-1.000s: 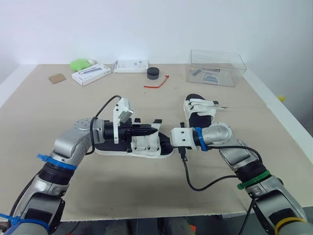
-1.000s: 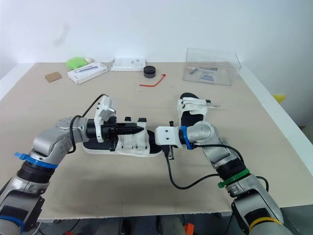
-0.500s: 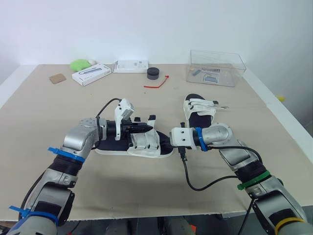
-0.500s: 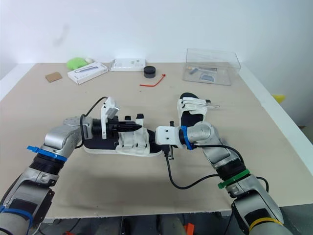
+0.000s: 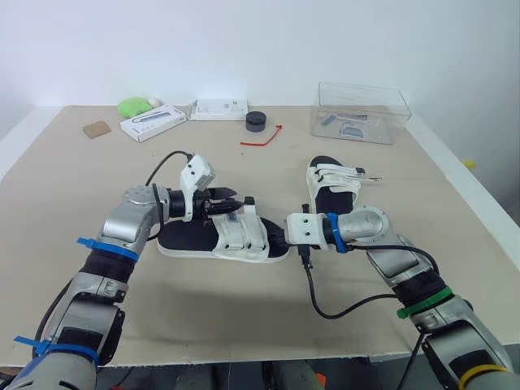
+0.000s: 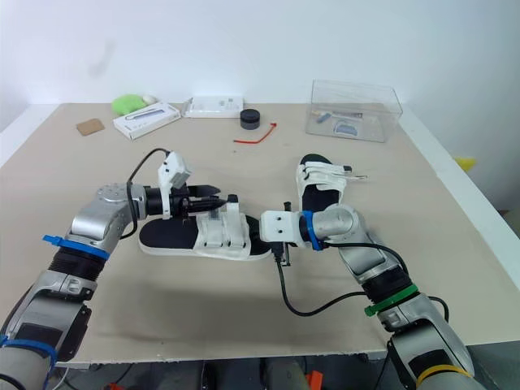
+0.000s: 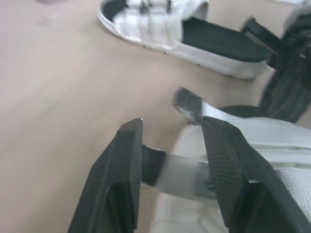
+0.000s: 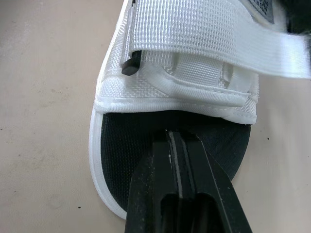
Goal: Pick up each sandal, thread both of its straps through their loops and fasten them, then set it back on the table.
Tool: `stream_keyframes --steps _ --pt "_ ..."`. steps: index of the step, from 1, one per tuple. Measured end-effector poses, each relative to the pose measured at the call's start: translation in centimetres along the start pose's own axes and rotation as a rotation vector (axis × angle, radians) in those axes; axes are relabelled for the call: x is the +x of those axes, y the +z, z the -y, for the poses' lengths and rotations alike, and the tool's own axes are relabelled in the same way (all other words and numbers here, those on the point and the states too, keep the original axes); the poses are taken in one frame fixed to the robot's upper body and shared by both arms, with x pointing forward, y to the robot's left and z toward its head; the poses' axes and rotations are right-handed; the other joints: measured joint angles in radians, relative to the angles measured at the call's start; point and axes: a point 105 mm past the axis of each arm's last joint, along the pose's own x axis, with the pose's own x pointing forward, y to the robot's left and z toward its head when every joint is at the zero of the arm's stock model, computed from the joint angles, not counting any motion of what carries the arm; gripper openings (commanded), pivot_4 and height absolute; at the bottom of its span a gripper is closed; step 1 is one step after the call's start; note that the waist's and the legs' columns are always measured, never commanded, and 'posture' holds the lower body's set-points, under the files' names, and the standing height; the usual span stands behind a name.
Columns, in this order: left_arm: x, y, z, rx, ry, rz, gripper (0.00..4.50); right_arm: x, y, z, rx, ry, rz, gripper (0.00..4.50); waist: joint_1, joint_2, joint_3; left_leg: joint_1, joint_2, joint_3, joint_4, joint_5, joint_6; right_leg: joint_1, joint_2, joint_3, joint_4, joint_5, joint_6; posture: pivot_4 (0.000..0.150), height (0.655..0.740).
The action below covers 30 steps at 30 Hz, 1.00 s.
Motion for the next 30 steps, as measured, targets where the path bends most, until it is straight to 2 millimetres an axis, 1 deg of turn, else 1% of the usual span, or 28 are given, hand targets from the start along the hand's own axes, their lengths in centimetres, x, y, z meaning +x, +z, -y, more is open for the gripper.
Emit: stream_keyframes --steps 1,3,4,5,6,7,8,9,11,12,13,14,15,16,17,18,22,26,30 --pt "0.0 0.2 -0.1 0.008 0.002 0.008 1.93 0.0 0.0 0.0 0.000 0.000 0.000 0.00 0.000 0.000 0.000 0.000 0.000 0.000 0.000 0.000 0.000 0.000 0.000 0.000 0.000 0.000 0.000 0.150 0.7400" --pt "0.0 1.5 -0.3 0.039 0.008 0.050 1.93 0.0 0.0 0.0 0.000 0.000 0.000 0.00 0.000 0.000 0.000 0.000 0.000 0.000 0.000 0.000 0.000 0.000 -0.001 0.000 0.000 0.000 0.001 0.150 0.7400" --pt "0.2 2.2 -0.2 0.039 0.000 0.080 1.93 0.0 0.0 0.0 0.001 0.000 -0.001 0.00 0.000 0.000 0.000 0.000 -0.001 0.000 0.000 0.000 0.000 0.000 -0.001 0.000 0.000 0.000 0.001 0.150 0.7400" --pt "0.7 3.2 0.5 0.043 -0.032 0.123 1.93 0.0 0.0 0.0 0.000 0.001 -0.001 0.00 0.000 0.000 0.000 0.000 -0.001 0.000 0.000 0.000 0.000 0.000 -0.001 0.000 0.000 0.000 0.001 0.150 0.7400" --pt "0.8 3.4 0.7 0.042 -0.045 0.132 1.71 0.0 0.0 0.0 0.000 0.001 -0.001 0.00 0.000 0.000 0.000 0.000 -0.001 0.000 0.000 0.000 0.000 0.000 -0.001 0.000 0.000 0.000 0.002 0.150 0.7400" --pt "1.3 3.8 1.5 0.043 -0.091 0.148 1.44 0.0 0.0 0.0 0.000 0.001 -0.001 0.00 0.000 0.000 0.000 0.000 -0.001 0.000 0.000 0.000 0.000 0.000 -0.001 0.001 0.000 0.000 0.002 0.150 0.7400" --pt "1.6 3.7 1.9 0.042 -0.116 0.146 1.11 0.0 0.0 0.0 0.000 0.001 -0.001 0.00 0.000 0.000 0.000 0.000 -0.001 0.000 0.000 0.000 0.000 0.000 -0.001 0.000 0.000 0.000 0.002 0.150 0.7400" --pt "1.9 3.5 2.5 0.033 -0.149 0.138 0.87 0.0 0.0 0.0 0.000 0.000 -0.002 0.00 0.000 0.000 0.000 0.000 -0.001 0.000 0.000 0.000 0.000 0.000 -0.001 0.000 0.000 0.000 0.002 0.150 0.7400" --pt "2.5 3.0 3.4 -0.001 -0.207 0.116 0.12 0.0 0.0 0.0 0.000 0.000 -0.002 0.00 0.000 0.000 0.000 0.000 -0.001 0.000 0.000 0.000 0.000 0.000 -0.001 0.000 0.000 0.000 0.002 0.150 0.7400" --pt "2.7 2.6 3.7 -0.024 -0.230 0.101 0.02 0.0 0.0 0.0 -0.001 0.000 -0.002 0.00 0.000 0.000 0.000 0.000 -0.002 0.000 0.000 0.000 0.000 0.001 -0.001 0.000 0.000 0.000 0.002 0.150 0.7400" --pt "3.0 1.7 3.7 -0.072 -0.248 0.064 0.02 -0.1 0.0 0.0 -0.001 -0.002 -0.002 0.00 0.000 0.000 0.000 0.000 -0.002 -0.001 0.000 0.000 0.000 0.001 -0.001 0.000 0.000 0.000 0.002 0.150 0.7400" --pt "3.0 1.2 3.6 -0.095 -0.247 0.050 0.02 -0.1 0.0 0.0 -0.001 -0.003 -0.002 0.00 -0.001 0.000 0.000 0.000 -0.002 -0.001 0.000 0.000 0.000 0.000 0.000 0.000 0.000 0.000 0.002 0.150 0.7400" --pt "3.0 1.2 3.6 -0.097 -0.247 0.049 0.02 -0.1 0.0 0.0 -0.001 -0.003 -0.002 0.00 -0.001 0.000 0.000 0.000 -0.002 -0.001 0.000 0.000 0.000 0.000 0.000 0.000 0.000 0.000 0.002 0.150 0.7400" --pt "3.2 0.5 3.1 -0.134 -0.233 0.020 0.02 -0.1 0.0 -0.1 0.002 -0.005 -0.003 0.00 0.000 0.000 0.000 0.000 -0.002 -0.002 0.000 0.000 0.000 0.000 0.000 0.000 0.000 0.000 0.002 0.150 0.7400" --pt "3.4 -0.5 1.9 -0.183 -0.184 -0.045 0.02 -0.2 -0.1 -0.1 0.007 -0.010 -0.006 0.00 0.001 -0.001 0.000 -0.001 -0.003 -0.003 0.001 0.000 0.000 0.001 -0.001 -0.002 0.000 0.000 0.002 0.150 0.7400" --pt "3.5 -0.8 1.4 -0.192 -0.167 -0.073 0.02 -0.2 -0.1 -0.1 0.008 -0.014 -0.006 0.00 0.000 0.000 0.000 -0.001 -0.004 -0.003 0.000 0.000 0.000 0.001 -0.001 -0.002 0.000 0.000 0.002 0.150 0.7400" --pt "3.4 -2.1 0.6 -0.208 -0.155 -0.161 0.02 -0.3 0.0 -0.3 0.007 -0.018 -0.007 0.00 0.000 0.000 0.000 -0.001 -0.005 -0.003 0.000 -0.001 0.001 0.001 -0.002 -0.002 0.000 -0.001 0.004 0.150 0.7400" --pt "3.1 -3.1 0.1 -0.201 -0.143 -0.195 0.02 -0.3 0.0 -0.4 0.013 -0.025 -0.009 0.00 0.000 -0.001 0.000 -0.001 -0.005 -0.004 0.000 -0.001 0.001 0.001 -0.003 -0.002 0.000 -0.002 0.004 0.150 0.7400" --pt "3.1 -2.9 0.1 -0.191 -0.163 -0.206 0.02 -0.3 0.0 -0.4 0.017 -0.033 -0.009 0.00 0.000 -0.001 0.000 -0.002 -0.006 -0.004 0.000 -0.001 0.001 0.001 -0.003 -0.002 0.000 -0.002 0.004 0.150 0.7400"
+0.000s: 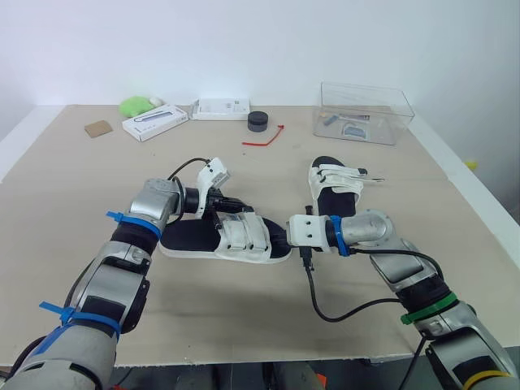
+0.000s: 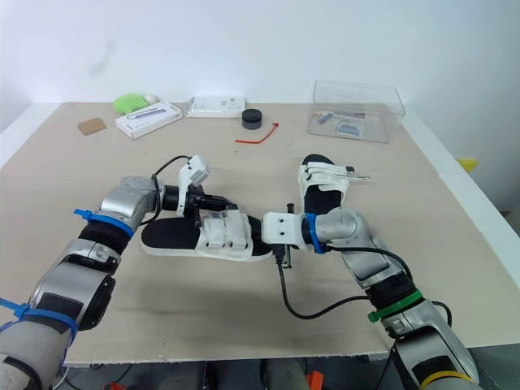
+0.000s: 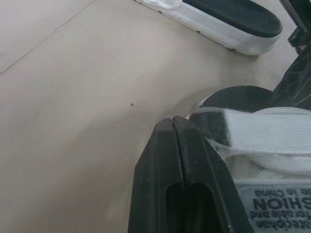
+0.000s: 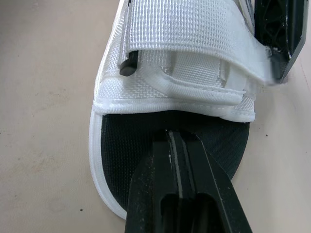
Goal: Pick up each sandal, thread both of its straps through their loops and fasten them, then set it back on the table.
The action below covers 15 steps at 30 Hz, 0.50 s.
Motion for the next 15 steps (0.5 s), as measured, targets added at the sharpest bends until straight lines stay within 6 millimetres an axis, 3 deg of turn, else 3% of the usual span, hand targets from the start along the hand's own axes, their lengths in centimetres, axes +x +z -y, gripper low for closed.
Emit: stream_keyframes --steps 5,9,12,15 --pt "0.1 0.0 -0.3 0.016 0.010 -0.010 0.02 0.0 0.0 0.0 0.003 -0.003 -0.001 0.00 0.000 0.000 0.000 0.000 0.000 0.000 0.000 0.000 0.000 0.000 0.000 0.000 0.000 0.000 0.000 0.150 0.7400" --pt "-1.1 0.8 -2.5 0.031 0.154 0.043 0.02 0.0 0.0 0.0 0.005 -0.008 0.000 0.00 0.000 0.000 0.000 0.000 0.000 -0.001 0.000 0.000 0.000 0.000 0.000 0.000 0.000 0.000 0.000 0.150 0.7400" --pt "-4.9 3.7 -5.4 0.091 0.376 0.154 0.02 -0.2 -0.1 0.0 0.016 -0.019 0.008 0.00 0.000 -0.002 0.001 -0.002 0.000 -0.001 0.000 0.000 0.000 -0.002 -0.001 0.000 0.000 0.001 0.001 0.150 0.7400" --pt "-7.5 5.5 -5.9 0.162 0.452 0.219 0.02 -1.1 -0.5 0.2 0.079 -0.052 0.037 0.00 0.005 -0.001 0.001 -0.004 -0.002 -0.002 0.000 0.000 0.000 -0.002 -0.006 -0.003 0.000 0.001 0.001 0.150 0.7400"
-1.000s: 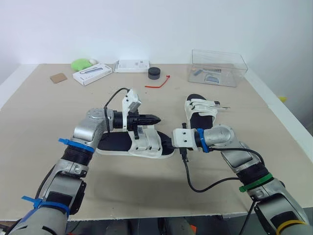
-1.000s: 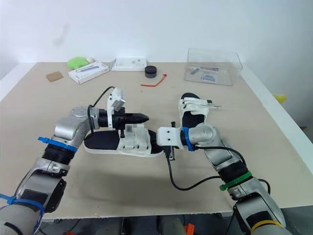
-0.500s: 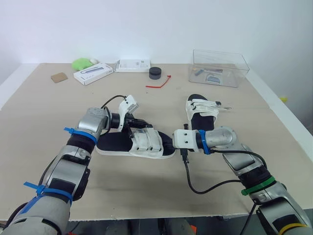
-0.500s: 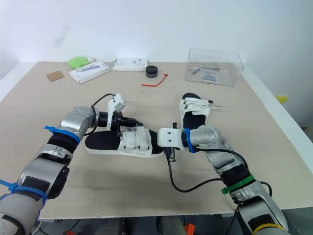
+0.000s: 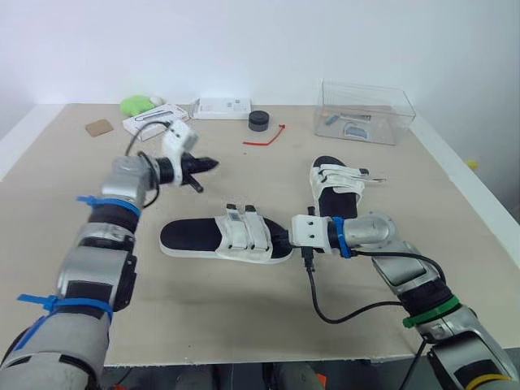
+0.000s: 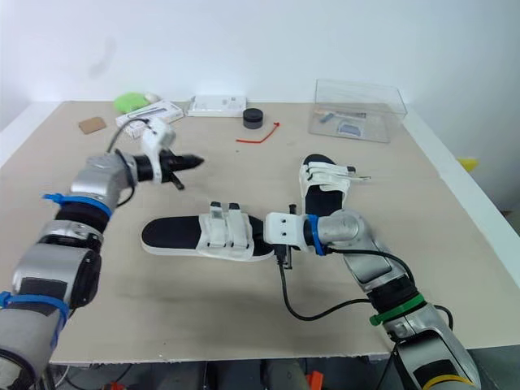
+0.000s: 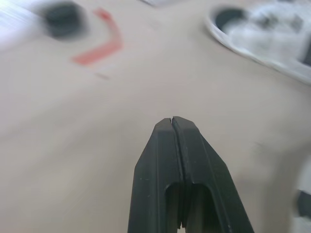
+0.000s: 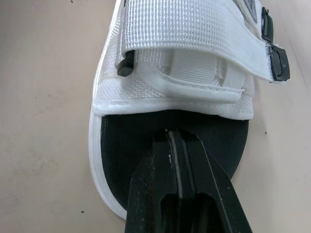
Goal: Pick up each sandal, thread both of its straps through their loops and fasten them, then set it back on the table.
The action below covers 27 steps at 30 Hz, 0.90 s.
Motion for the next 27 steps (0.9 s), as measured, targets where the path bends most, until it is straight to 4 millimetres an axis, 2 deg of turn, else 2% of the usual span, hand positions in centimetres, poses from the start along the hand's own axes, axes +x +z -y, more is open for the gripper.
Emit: stream_keyframes --steps 1,4,5,6,7,8,9,10,13,14,15,17,20,21,24,27 --pt "-0.5 0.1 -0.2 0.014 0.011 0.009 0.02 -0.3 -0.1 0.0 0.036 -0.009 0.011 0.00 0.000 0.000 0.000 -0.001 -0.001 0.000 0.000 0.000 0.000 0.000 -0.001 0.000 0.000 0.001 -0.001 0.150 0.7400" --pt "-2.1 0.1 -0.3 0.053 0.041 0.046 0.72 -2.3 -1.4 0.4 0.192 -0.060 0.025 0.94 0.000 0.001 0.000 -0.006 -0.004 0.001 0.001 -0.001 0.002 -0.004 -0.010 0.000 0.000 0.002 -0.001 0.150 0.7400" --pt "-3.3 -1.1 -0.3 0.050 0.069 0.032 1.28 -4.0 -2.1 0.8 0.270 -0.105 0.032 1.43 0.000 0.001 0.000 -0.010 -0.004 0.001 0.002 -0.002 0.003 -0.007 -0.012 -0.001 0.000 0.002 0.000 0.150 0.7400" --pt "-4.1 -2.2 -0.2 0.034 0.084 0.012 1.38 -5.2 -2.8 0.9 0.316 -0.134 0.022 1.54 -0.001 0.001 0.001 -0.012 -0.004 0.000 0.003 -0.004 0.004 -0.008 -0.013 -0.004 0.000 0.002 -0.001 0.150 0.7400" --pt "-4.8 -3.4 0.2 0.018 0.093 -0.007 1.82 -6.2 -3.2 0.9 0.351 -0.156 0.033 2.12 -0.001 0.001 0.001 -0.014 -0.003 -0.001 0.003 -0.006 0.004 -0.010 -0.014 -0.007 -0.001 0.002 -0.002 0.150 0.7400" --pt "-4.9 -3.8 0.5 0.008 0.093 -0.017 2.25 -6.5 -3.2 0.9 0.362 -0.159 0.040 2.47 0.000 0.001 0.001 -0.015 -0.003 -0.002 0.004 -0.007 0.004 -0.010 -0.014 -0.009 -0.001 0.001 -0.002 0.150 0.7400" --pt "-5.2 -4.2 1.1 0.005 0.091 -0.021 2.58 -6.7 -3.0 0.9 0.363 -0.161 0.059 2.85 0.000 0.002 0.002 -0.017 -0.002 -0.003 0.004 -0.007 0.004 -0.011 -0.014 -0.011 -0.003 0.001 -0.003 0.150 0.7400" --pt "-5.5 -3.9 2.4 0.018 0.063 -0.001 3.12 -6.9 -2.8 0.6 0.367 -0.160 0.081 3.43 0.000 0.002 0.002 -0.017 -0.002 -0.004 0.003 -0.008 0.003 -0.011 -0.014 -0.012 -0.004 0.001 -0.004 0.150 0.7400" --pt "-6.1 -3.2 4.0 0.067 0.012 0.026 4.27 -6.9 -2.4 0.3 0.376 -0.142 0.113 4.50 0.000 0.005 0.004 -0.018 -0.002 -0.007 0.003 -0.009 0.003 -0.010 -0.014 -0.014 -0.005 0.000 -0.005 0.150 0.7400" --pt "-6.5 -2.9 4.9 0.103 -0.030 0.026 4.41 -6.9 -2.0 0.2 0.383 -0.133 0.136 4.50 0.000 0.006 0.005 -0.018 -0.002 -0.007 0.003 -0.008 0.003 -0.010 -0.014 -0.014 -0.005 0.000 -0.005 0.150 0.7400" --pt "-6.6 -2.9 5.0 0.107 -0.036 0.025 4.41 -6.9 -2.0 0.2 0.384 -0.131 0.138 4.50 -0.001 0.007 0.005 -0.018 -0.002 -0.007 0.003 -0.008 0.003 -0.010 -0.014 -0.014 -0.005 0.000 -0.005 0.150 0.7400" --pt "-6.9 -2.6 6.8 0.169 -0.151 -0.001 4.41 -6.9 -1.3 0.3 0.391 -0.119 0.196 4.50 -0.001 0.009 0.007 -0.016 -0.002 -0.009 0.004 -0.008 0.003 -0.007 -0.013 -0.017 -0.005 0.000 -0.005 0.150 0.7400" --pt "-6.8 -2.7 8.0 0.212 -0.231 -0.019 4.41 -7.1 -0.6 0.5 0.391 -0.112 0.242 4.50 -0.001 0.010 0.007 -0.016 -0.002 -0.010 0.005 -0.008 0.003 -0.006 -0.012 -0.018 -0.005 0.000 -0.005 0.150 0.7400" --pt "-7.0 -3.2 8.8 0.247 -0.295 -0.047 4.41 -7.3 -0.1 0.6 0.389 -0.107 0.273 4.50 -0.001 0.011 0.008 -0.016 -0.002 -0.010 0.005 -0.008 0.003 -0.006 -0.011 -0.019 -0.005 0.000 -0.005 0.150 0.7400" --pt "-7.1 -4.3 9.5 0.295 -0.364 -0.090 4.41 -7.7 0.4 0.6 0.388 -0.095 0.304 4.50 -0.001 0.011 0.008 -0.016 -0.002 -0.011 0.005 -0.008 0.003 -0.006 -0.010 -0.019 -0.005 0.000 -0.005 0.150 0.7400" --pt "-7.0 -5.9 9.6 0.350 -0.413 -0.145 4.41 -8.1 1.4 0.2 0.389 -0.067 0.349 4.50 0.000 0.011 0.008 -0.016 -0.002 -0.011 0.005 -0.008 0.003 -0.006 -0.009 -0.020 -0.005 0.000 -0.005 0.150 0.7400"
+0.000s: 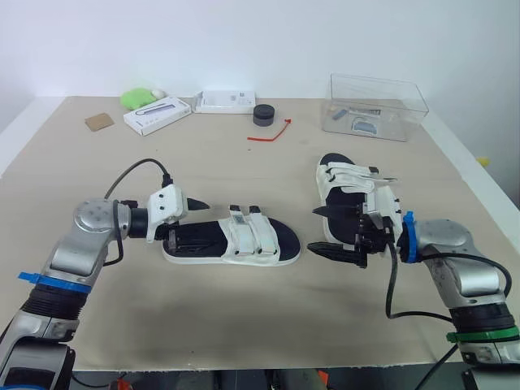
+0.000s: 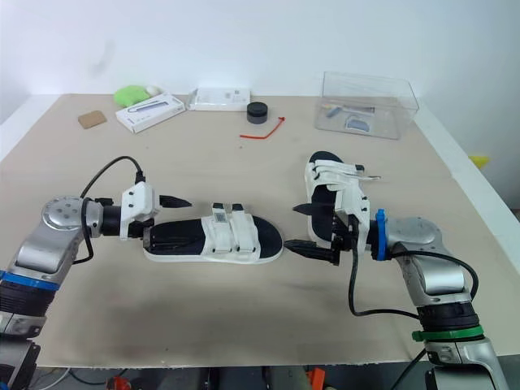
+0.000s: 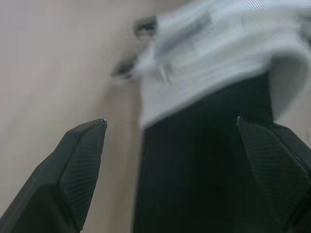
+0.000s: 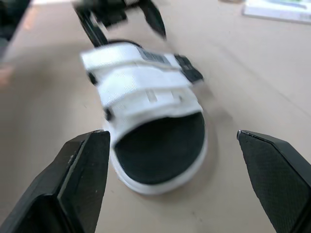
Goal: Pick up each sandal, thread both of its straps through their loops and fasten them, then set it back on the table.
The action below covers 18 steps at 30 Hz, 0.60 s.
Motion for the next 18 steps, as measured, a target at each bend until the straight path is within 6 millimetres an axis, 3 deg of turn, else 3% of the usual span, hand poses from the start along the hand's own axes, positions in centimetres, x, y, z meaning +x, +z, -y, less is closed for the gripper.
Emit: stream_keyframes --steps 4,10,12,13,14,15,18 --pt "1.1 -0.3 -0.7 0.053 -0.007 0.004 4.41 -0.2 0.6 -0.8 0.011 0.019 0.024 4.50 0.006 0.000 0.000 -0.001 0.000 -0.001 0.003 0.000 0.000 0.001 0.000 -0.002 0.000 0.000 0.000 0.150 0.7400" --pt "4.6 1.2 -1.2 0.129 -0.032 0.092 4.41 -0.5 1.7 -2.0 0.010 0.019 0.078 4.50 0.016 0.000 0.000 -0.003 0.000 -0.001 0.010 -0.002 0.003 0.002 0.000 -0.002 0.002 0.001 0.002 0.150 0.7400" --pt "5.3 1.5 -1.2 0.141 -0.047 0.104 4.18 -0.6 1.9 -2.6 0.005 0.018 0.088 4.50 0.017 0.000 0.000 -0.003 0.000 -0.001 0.011 -0.002 0.003 0.002 0.001 -0.002 0.002 0.001 0.002 0.150 0.7400" --pt "5.4 1.4 -1.4 0.144 -0.046 0.099 3.76 -0.6 1.9 -2.8 0.003 0.015 0.086 4.50 0.017 0.000 0.000 -0.003 0.000 -0.002 0.011 -0.002 0.003 0.001 0.001 -0.001 0.003 0.001 0.002 0.150 0.7400" --pt "5.6 1.3 -1.7 0.147 -0.046 0.096 3.62 -0.7 1.8 -3.0 0.005 0.008 0.084 4.50 0.017 0.000 0.000 -0.003 0.000 -0.002 0.012 -0.002 0.003 0.002 0.002 -0.001 0.004 0.000 0.002 0.150 0.7400" --pt "5.8 1.2 -1.8 0.143 -0.045 0.095 2.95 -0.7 1.8 -3.1 0.005 0.007 0.083 4.50 0.018 0.000 0.000 -0.003 0.000 -0.002 0.013 -0.002 0.003 0.002 0.002 -0.001 0.004 0.000 0.002 0.150 0.7400" --pt "6.0 0.9 -1.8 0.125 -0.046 0.094 2.31 -0.7 1.7 -3.1 0.007 0.002 0.082 4.50 0.018 0.000 0.000 -0.003 0.000 -0.002 0.014 -0.002 0.003 0.002 0.003 -0.001 0.006 0.000 0.002 0.150 0.7400"
